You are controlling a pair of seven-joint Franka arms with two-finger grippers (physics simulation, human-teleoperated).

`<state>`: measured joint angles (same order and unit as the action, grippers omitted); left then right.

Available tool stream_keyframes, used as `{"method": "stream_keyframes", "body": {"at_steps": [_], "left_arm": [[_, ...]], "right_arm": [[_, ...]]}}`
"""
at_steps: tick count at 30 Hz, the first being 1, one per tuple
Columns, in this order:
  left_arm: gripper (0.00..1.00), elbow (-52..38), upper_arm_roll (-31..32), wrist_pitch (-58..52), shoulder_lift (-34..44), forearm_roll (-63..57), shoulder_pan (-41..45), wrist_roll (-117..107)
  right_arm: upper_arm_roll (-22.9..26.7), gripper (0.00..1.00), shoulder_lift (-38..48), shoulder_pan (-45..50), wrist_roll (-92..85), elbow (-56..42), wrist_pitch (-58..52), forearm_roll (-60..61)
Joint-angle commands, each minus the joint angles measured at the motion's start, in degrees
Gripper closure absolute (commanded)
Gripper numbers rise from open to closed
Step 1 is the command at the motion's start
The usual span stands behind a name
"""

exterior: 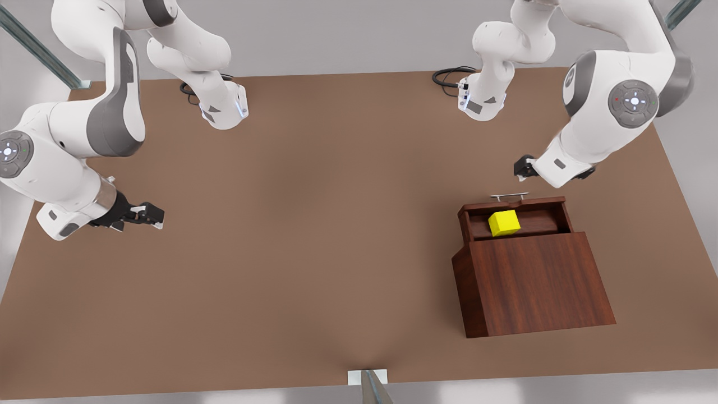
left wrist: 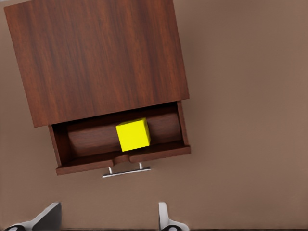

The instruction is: Open the drawer with left arm, place the square in the middle with right arm, and place the square in the drawer with left arm

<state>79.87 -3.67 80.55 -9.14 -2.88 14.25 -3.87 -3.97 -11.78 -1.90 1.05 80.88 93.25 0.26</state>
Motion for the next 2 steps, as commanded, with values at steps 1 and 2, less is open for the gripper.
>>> {"method": "stream_keyframes", "body": {"at_steps": [1, 2], "left_arm": [[0.0, -0.16, -0.11, -0.13, -0.43, -0.64, -0.36, 0.0], [0.0, -0.16, -0.11, -0.31, -0.79, -0.64, -0.36, -0.09]], "right_arm": [[-0.07, 0.0, 0.0, -0.03, 0.0, -0.02, 0.0, 0.0], [-0.07, 0.0, 0.0, -0.03, 0.0, -0.02, 0.0, 0.0]]}}
